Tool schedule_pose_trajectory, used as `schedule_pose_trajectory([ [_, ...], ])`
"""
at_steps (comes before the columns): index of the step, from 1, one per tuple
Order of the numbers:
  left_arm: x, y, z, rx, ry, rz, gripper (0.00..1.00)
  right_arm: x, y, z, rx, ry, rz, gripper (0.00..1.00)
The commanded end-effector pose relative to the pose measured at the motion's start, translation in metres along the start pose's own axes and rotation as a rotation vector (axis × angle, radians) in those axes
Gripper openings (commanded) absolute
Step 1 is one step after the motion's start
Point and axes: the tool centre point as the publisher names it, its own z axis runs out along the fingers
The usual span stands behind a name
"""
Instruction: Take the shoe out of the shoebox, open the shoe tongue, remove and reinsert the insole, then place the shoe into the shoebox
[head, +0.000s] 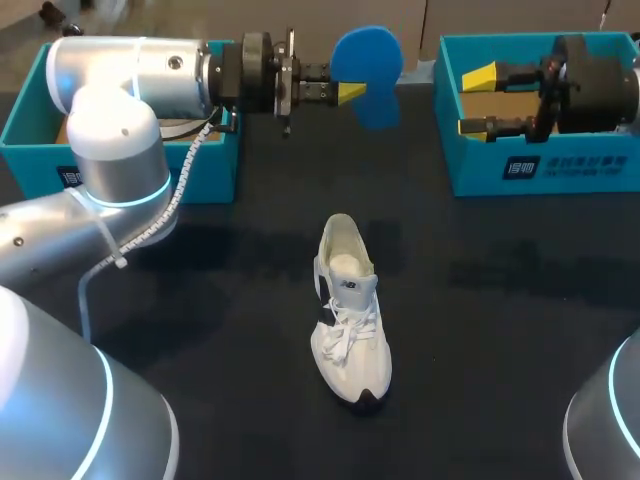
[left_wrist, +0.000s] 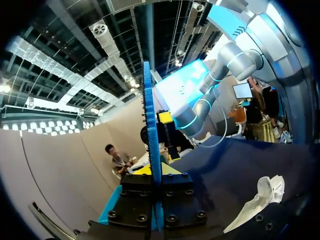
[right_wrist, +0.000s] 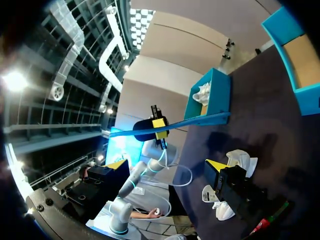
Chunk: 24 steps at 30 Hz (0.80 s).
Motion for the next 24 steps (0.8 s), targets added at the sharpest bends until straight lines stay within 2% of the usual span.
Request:
schedule_pose_trajectory([
  [1, 0.000, 0.001, 0.001, 0.000, -0.001, 0.001, 0.00, 0.000, 0.000, 0.002, -0.001, -0.001, 0.000, 1.00],
  [7, 0.000, -0.002, -0.001, 0.040, -0.007, 0.227, 0.00, 0.000, 0.000, 0.002, -0.001, -0.001, 0.000, 1.00],
  [13, 0.003, 0.002, 0.000, 0.032, 0.033, 0.567, 0.00, 0.000, 0.000, 0.002, -0.001, -0.001, 0.000, 1.00],
  [15, 0.004, 0.004, 0.000, 0.038, 0.010, 0.644, 0.00, 0.000, 0.000, 0.002, -0.001, -0.001, 0.000, 1.00],
  [17, 0.005, 0.011, -0.001, 0.002, 0.029, 0.813, 0.00, 0.000, 0.000, 0.002, -0.001, -0.001, 0.000, 1.00],
  [19, 0.003, 0.017, -0.002, -0.034, -0.013, 0.843, 0.00, 0.000, 0.000, 0.002, -0.001, -0.001, 0.000, 1.00],
  [24, -0.001, 0.025, -0.002, -0.097, -0.039, 1.068, 0.00, 0.000, 0.000, 0.002, -0.001, -0.001, 0.000, 1.00],
])
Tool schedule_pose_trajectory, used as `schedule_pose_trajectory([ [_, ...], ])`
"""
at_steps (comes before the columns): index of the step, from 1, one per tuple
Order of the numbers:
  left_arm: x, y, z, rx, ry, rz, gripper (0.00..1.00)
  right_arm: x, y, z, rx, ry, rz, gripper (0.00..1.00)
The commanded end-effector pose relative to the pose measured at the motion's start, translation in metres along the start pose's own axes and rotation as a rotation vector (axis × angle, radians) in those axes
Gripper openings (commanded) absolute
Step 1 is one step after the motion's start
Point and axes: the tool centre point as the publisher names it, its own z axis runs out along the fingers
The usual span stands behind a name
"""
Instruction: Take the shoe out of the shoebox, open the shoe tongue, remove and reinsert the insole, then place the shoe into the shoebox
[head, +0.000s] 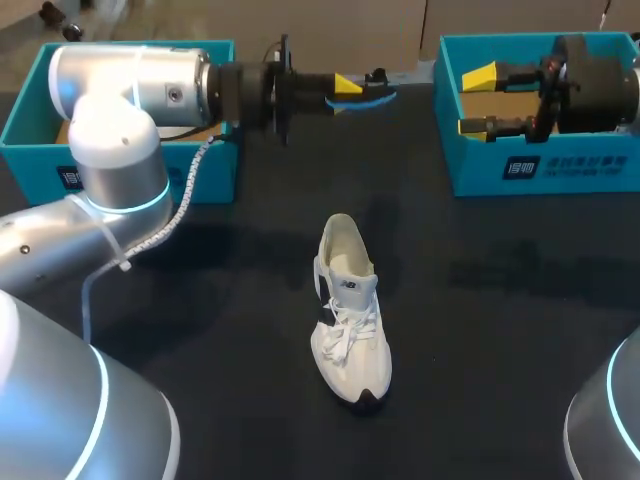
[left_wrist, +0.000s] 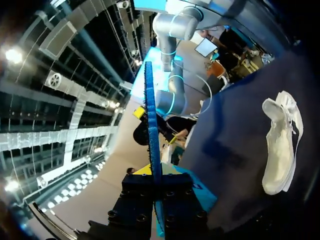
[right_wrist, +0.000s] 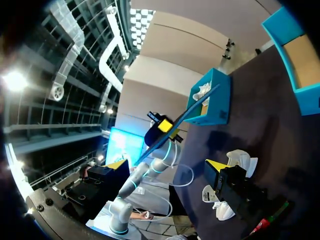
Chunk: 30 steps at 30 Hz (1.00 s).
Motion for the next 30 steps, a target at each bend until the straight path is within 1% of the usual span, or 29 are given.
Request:
schedule_pose_trajectory([
  [1, 0.004, 0.005, 0.004, -0.109, -0.021, 0.449, 0.00, -0.001, 0.001, 0.002, 0.000, -0.001, 0.001, 1.00],
  [5, 0.008, 0.008, 0.004, -0.149, -0.015, 0.545, 0.00, -0.001, 0.001, 0.002, 0.000, -0.001, 0.001, 1.00],
  [7, 0.008, 0.009, 0.004, -0.155, -0.004, 0.571, 0.00, -0.001, 0.001, 0.002, 0.000, -0.001, 0.001, 1.00],
  [8, 0.009, 0.010, 0.004, -0.175, -0.004, 0.618, 0.00, -0.001, 0.001, 0.002, 0.000, -0.001, 0.001, 1.00],
  [11, 0.008, 0.012, 0.004, -0.200, -0.003, 0.686, 0.00, -0.001, 0.001, 0.002, 0.000, -0.001, 0.001, 1.00],
  [14, 0.008, 0.013, 0.004, -0.205, 0.001, 0.723, 0.00, -0.001, 0.001, 0.002, 0.000, -0.001, 0.001, 1.00],
  [17, 0.008, 0.014, 0.005, -0.206, -0.001, 0.703, 0.00, -0.001, 0.001, 0.002, 0.000, -0.001, 0.001, 1.00],
  [19, 0.008, 0.015, 0.006, -0.206, 0.001, 0.703, 0.00, -0.001, 0.001, 0.006, 0.017, -0.003, 0.006, 1.00],
  [20, 0.008, 0.016, 0.006, -0.210, 0.000, 0.703, 0.00, -0.003, 0.001, 0.008, 0.032, -0.005, 0.011, 1.00],
  [23, 0.006, 0.016, 0.007, -0.220, -0.012, 0.678, 0.00, -0.003, 0.001, 0.016, 0.035, -0.006, 0.011, 1.00],
  [30, 0.003, 0.015, 0.011, -0.214, -0.018, 0.671, 0.00, -0.006, 0.001, 0.033, 0.039, -0.016, 0.024, 1.00],
])
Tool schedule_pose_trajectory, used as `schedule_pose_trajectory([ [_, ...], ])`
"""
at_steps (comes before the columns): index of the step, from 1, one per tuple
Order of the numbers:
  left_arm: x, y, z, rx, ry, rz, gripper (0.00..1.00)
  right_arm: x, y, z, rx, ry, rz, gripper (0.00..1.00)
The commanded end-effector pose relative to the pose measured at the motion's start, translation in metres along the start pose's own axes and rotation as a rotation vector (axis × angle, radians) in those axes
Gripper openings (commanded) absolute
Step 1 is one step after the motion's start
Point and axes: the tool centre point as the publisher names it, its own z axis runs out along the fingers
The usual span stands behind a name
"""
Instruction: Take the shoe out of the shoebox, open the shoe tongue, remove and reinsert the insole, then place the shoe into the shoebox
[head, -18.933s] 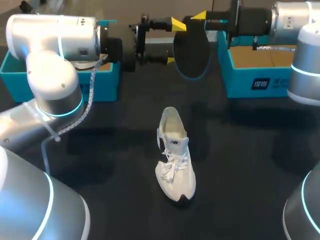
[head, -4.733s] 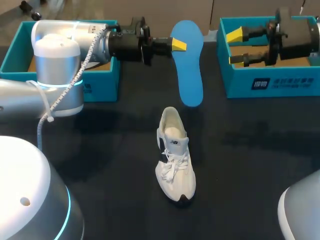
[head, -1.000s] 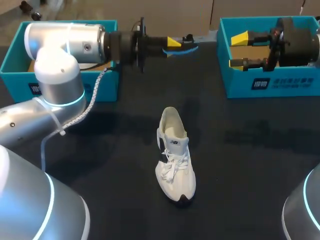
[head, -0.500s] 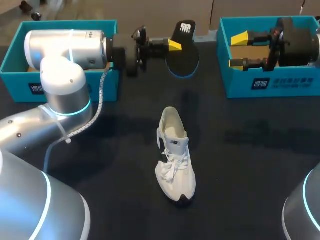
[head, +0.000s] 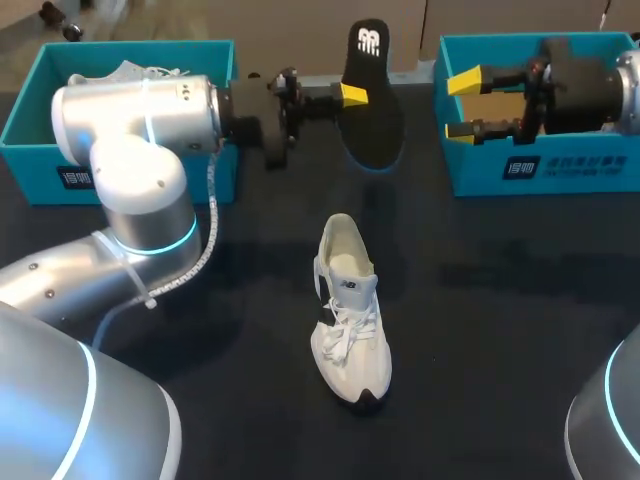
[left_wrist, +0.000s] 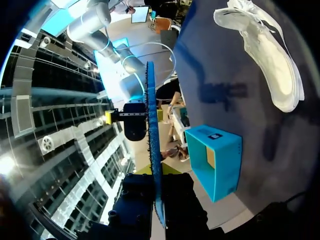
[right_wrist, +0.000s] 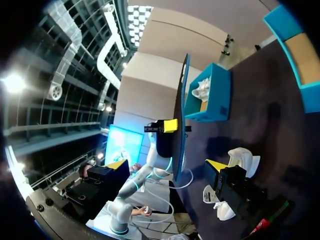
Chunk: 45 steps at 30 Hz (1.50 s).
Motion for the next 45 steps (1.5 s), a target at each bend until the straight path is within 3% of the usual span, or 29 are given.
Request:
schedule_pose_trajectory([
  [1, 0.000, -0.001, 0.004, -0.004, -0.002, 0.001, 0.00, -0.003, 0.004, 0.017, 0.007, -0.010, 0.011, 1.00],
  [16, -0.002, -0.008, 0.023, 0.010, -0.030, -0.014, 0.00, -0.007, 0.010, 0.051, 0.038, 0.013, 0.024, 0.98],
  [17, -0.003, -0.009, 0.024, 0.012, -0.034, -0.014, 0.00, -0.008, 0.011, 0.053, 0.042, 0.016, 0.028, 0.87],
  [20, -0.005, -0.011, 0.027, 0.016, -0.043, -0.015, 0.00, -0.010, 0.012, 0.056, 0.049, 0.022, 0.033, 0.74],
  [23, -0.009, -0.012, 0.029, 0.013, -0.058, -0.016, 0.00, -0.011, 0.012, 0.059, 0.054, 0.028, 0.037, 0.47],
  [33, -0.014, -0.015, 0.033, 0.009, -0.073, -0.023, 0.00, -0.014, 0.012, 0.062, 0.066, 0.047, 0.040, 0.35],
  [37, -0.014, -0.016, 0.033, 0.006, -0.078, -0.025, 0.00, -0.015, 0.013, 0.062, 0.066, 0.051, 0.041, 0.23],
  [42, -0.013, -0.016, 0.033, 0.000, -0.077, -0.029, 0.00, -0.015, 0.012, 0.062, 0.069, 0.058, 0.041, 0.00],
  [45, -0.014, -0.017, 0.034, -0.002, -0.077, -0.032, 0.00, -0.016, 0.012, 0.063, 0.072, 0.063, 0.039, 0.00],
])
